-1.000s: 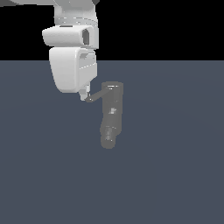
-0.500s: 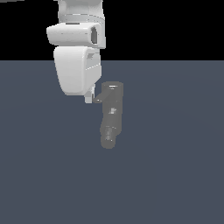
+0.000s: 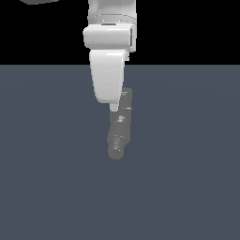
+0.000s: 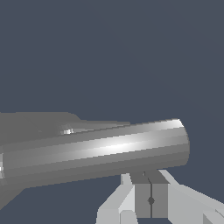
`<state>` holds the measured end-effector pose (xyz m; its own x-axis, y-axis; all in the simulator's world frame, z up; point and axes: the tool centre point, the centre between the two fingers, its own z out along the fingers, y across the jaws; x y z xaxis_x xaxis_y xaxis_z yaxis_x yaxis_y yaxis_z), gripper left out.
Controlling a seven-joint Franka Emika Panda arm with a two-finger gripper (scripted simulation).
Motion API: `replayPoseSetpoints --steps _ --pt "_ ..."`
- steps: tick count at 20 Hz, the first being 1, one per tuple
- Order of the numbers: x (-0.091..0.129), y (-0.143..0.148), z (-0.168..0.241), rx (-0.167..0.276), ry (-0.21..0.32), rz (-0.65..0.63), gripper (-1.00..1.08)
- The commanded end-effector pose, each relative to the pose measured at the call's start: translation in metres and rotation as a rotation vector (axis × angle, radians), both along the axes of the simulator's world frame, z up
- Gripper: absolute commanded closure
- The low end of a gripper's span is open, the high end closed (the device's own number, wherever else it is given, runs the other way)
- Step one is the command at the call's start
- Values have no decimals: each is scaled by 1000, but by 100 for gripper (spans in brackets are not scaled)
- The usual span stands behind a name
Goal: Turn on the faucet by rotating a designated handle.
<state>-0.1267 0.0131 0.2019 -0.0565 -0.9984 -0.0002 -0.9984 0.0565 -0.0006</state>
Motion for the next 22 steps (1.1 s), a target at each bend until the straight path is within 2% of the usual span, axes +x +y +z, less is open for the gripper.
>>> replayPoseSetpoints --steps 1,9,10,22 --pt "-1 -23 0 0 0 -21 108" --pt "-3 -63 0 0 0 -22 108" --pt "-1 -46 0 -1 0 4 108" --pt "31 -88 0 -1 0 -8 108"
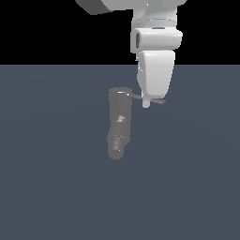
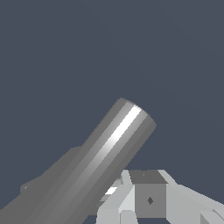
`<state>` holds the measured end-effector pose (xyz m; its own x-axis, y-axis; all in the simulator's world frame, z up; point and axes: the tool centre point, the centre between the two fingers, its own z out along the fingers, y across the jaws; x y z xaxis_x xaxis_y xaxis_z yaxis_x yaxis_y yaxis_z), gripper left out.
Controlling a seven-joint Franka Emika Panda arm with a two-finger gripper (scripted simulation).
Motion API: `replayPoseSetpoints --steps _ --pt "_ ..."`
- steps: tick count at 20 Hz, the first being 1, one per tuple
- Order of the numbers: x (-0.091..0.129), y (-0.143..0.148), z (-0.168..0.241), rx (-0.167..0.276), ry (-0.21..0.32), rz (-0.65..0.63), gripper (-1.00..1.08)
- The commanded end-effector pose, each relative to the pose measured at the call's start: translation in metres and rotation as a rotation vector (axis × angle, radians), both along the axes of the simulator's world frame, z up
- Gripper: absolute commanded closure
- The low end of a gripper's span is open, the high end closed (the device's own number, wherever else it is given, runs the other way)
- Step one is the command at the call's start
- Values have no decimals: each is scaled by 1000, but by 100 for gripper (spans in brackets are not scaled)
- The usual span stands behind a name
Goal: Turn on the faucet by rotating a designated handle.
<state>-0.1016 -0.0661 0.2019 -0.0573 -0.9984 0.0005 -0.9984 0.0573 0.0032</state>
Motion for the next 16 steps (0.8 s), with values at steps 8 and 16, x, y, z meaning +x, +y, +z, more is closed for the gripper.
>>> replayPoseSetpoints --steps 8,16 --pt "26 -36 0 0 -3 -15 108" --pt "44 -59 0 0 -3 -21 108"
